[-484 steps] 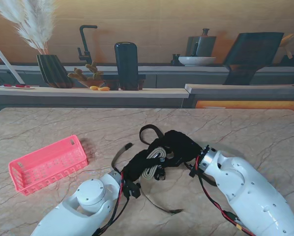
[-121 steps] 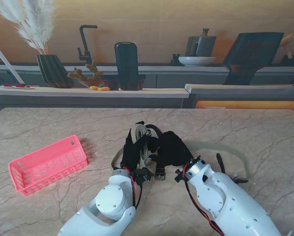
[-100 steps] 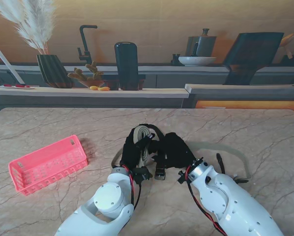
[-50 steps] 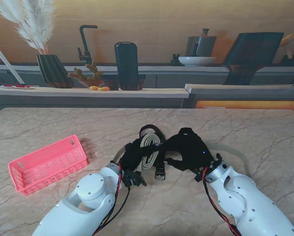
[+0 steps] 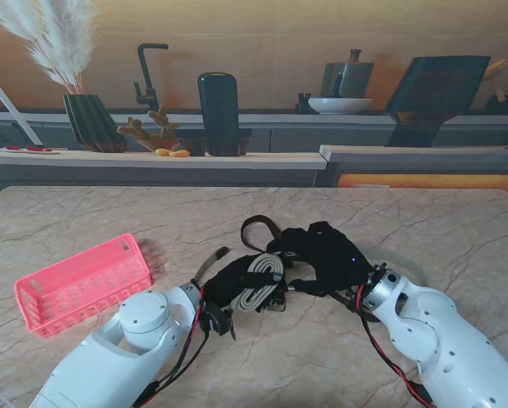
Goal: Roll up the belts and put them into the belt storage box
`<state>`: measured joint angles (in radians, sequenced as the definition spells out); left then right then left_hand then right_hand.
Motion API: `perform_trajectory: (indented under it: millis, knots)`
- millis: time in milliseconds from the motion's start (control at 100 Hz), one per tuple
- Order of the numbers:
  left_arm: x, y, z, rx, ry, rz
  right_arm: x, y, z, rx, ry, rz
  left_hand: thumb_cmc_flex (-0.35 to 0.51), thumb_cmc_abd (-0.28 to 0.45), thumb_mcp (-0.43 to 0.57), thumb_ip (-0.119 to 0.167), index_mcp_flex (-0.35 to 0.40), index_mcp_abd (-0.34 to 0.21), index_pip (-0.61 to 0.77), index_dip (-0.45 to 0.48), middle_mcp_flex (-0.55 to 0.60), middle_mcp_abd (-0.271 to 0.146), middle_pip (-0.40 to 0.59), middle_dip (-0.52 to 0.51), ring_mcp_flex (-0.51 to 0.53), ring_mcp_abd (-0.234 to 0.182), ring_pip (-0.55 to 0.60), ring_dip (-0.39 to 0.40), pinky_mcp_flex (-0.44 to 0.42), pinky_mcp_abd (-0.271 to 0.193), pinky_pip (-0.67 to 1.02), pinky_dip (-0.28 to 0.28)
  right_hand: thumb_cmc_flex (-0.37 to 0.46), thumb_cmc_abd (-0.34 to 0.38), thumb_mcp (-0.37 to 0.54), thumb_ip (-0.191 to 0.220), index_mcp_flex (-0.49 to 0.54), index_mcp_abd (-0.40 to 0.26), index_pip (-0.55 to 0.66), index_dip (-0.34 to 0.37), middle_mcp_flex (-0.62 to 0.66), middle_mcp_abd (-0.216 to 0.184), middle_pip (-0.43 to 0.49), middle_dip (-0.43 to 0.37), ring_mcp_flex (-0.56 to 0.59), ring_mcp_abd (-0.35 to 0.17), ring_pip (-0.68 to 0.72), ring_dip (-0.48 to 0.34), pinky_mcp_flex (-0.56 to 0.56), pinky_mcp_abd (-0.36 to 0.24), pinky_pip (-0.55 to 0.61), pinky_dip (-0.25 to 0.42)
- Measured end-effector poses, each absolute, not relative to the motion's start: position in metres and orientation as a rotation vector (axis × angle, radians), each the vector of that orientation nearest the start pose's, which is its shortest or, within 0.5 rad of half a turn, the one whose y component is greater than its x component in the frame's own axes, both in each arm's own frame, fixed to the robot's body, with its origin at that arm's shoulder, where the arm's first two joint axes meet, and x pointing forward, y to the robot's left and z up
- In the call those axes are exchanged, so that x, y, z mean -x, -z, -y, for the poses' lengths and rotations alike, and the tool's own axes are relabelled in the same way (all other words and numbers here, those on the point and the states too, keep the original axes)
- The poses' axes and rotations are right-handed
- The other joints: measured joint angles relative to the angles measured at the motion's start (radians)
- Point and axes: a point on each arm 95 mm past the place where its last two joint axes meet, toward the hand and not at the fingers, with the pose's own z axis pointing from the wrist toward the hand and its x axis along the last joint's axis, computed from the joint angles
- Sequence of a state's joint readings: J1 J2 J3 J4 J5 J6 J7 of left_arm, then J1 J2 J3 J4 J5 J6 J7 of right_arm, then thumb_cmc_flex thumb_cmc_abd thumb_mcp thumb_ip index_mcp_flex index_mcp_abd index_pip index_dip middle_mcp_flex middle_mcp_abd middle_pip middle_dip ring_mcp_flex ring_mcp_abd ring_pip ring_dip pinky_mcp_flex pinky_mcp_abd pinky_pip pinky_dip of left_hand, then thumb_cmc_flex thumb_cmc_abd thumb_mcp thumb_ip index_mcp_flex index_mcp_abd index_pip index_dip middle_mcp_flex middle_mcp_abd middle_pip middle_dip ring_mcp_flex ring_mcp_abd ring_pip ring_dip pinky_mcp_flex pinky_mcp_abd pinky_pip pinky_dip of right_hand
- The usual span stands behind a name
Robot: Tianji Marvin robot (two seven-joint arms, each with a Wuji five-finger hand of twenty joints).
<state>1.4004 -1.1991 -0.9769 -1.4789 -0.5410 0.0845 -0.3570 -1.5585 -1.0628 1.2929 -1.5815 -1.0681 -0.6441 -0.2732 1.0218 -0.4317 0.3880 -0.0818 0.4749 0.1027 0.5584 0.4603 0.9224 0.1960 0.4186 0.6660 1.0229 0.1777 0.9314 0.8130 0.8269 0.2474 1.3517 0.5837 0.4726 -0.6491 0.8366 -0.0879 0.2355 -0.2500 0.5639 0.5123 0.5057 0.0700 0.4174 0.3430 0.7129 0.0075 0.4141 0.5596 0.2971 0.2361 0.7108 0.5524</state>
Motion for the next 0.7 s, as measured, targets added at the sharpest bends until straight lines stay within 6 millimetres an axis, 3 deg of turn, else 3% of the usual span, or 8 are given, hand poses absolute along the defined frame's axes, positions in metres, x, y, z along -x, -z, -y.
perform_trajectory:
  millis: [180,290,440,600,650,700]
  knots:
    - [-0.392,0.342,0.122,-1.866,-1.429,0.729,-0.391,0.287,-0.012,-0.653,-2.043,-1.656,-0.083,-0.025,0.112,0.0,0.0,0.021,-0.063,-0.035,-0.05,0.008,0.049,-0.085,0.012,-0.002,0.005,0.003,0.015,-0.009,0.008,0.015,0.0,0.0,-0.002,0.0,0.009,0.004,0.0,-0.003,0.003,0.0,0.0,-0.008,0.0,-0.002,-0.01,-0.008,0.0,0.0,-0.006,0.0]
    - [-0.392,0.342,0.122,-1.861,-1.425,0.76,-0.397,0.29,-0.017,-0.681,-2.062,-1.697,-0.114,-0.036,0.154,0.0,-0.024,0.023,-0.102,-0.062,-0.061,0.008,0.052,-0.144,0.012,-0.004,0.008,0.013,0.017,-0.01,0.01,0.023,0.0,-0.006,0.0,0.0,0.041,0.004,0.006,-0.011,0.049,-0.024,-0.001,-0.009,0.001,-0.003,-0.011,-0.008,0.0,0.0,-0.011,0.001]
    - [-0.391,0.343,0.122,-1.845,-1.429,0.766,-0.402,0.296,-0.025,-0.717,-2.084,-1.77,-0.164,-0.068,0.182,0.0,-0.074,0.024,-0.138,-0.088,-0.083,0.008,0.053,-0.167,0.026,-0.012,0.012,0.014,0.026,-0.013,0.014,0.023,-0.003,-0.015,0.001,0.0,0.124,0.001,0.025,0.008,0.176,-0.061,0.001,-0.009,0.003,-0.014,-0.011,-0.008,0.0,0.0,-0.016,0.011]
    - [-0.391,0.345,0.122,-1.853,-1.436,0.732,-0.41,0.3,-0.03,-0.759,-2.137,-1.761,-0.202,-0.079,0.202,0.0,-0.074,0.046,-0.144,-0.103,-0.098,0.008,0.061,-0.167,0.044,-0.016,0.029,0.025,0.041,-0.015,0.017,0.028,-0.015,-0.049,0.014,-0.003,0.223,-0.011,0.028,0.015,0.298,-0.048,-0.021,-0.011,0.051,-0.027,-0.008,0.012,0.011,0.0,-0.016,0.012]
    - [-0.391,0.346,0.123,-1.864,-1.44,0.714,-0.412,0.301,-0.031,-0.77,-2.15,-1.752,-0.203,-0.079,0.202,0.0,-0.072,0.05,-0.145,-0.11,-0.1,0.008,0.061,-0.167,0.049,-0.016,0.033,0.026,0.044,-0.016,0.022,0.033,0.005,-0.08,0.018,-0.066,0.257,-0.025,0.063,-0.04,0.346,-0.036,-0.028,-0.01,0.075,-0.032,0.016,0.027,0.023,0.0,-0.016,0.012]
    - [-0.39,0.348,0.123,-1.871,-1.441,0.69,-0.414,0.302,-0.033,-0.774,-2.162,-1.742,-0.204,-0.079,0.211,0.0,-0.069,0.051,-0.145,-0.111,-0.1,0.008,0.061,-0.167,0.052,-0.016,0.042,0.028,0.046,-0.016,0.026,0.034,0.032,-0.099,0.012,-0.096,0.272,-0.042,0.12,-0.1,0.386,-0.033,-0.039,0.0,0.103,-0.032,0.039,0.039,0.033,0.0,-0.016,0.013]
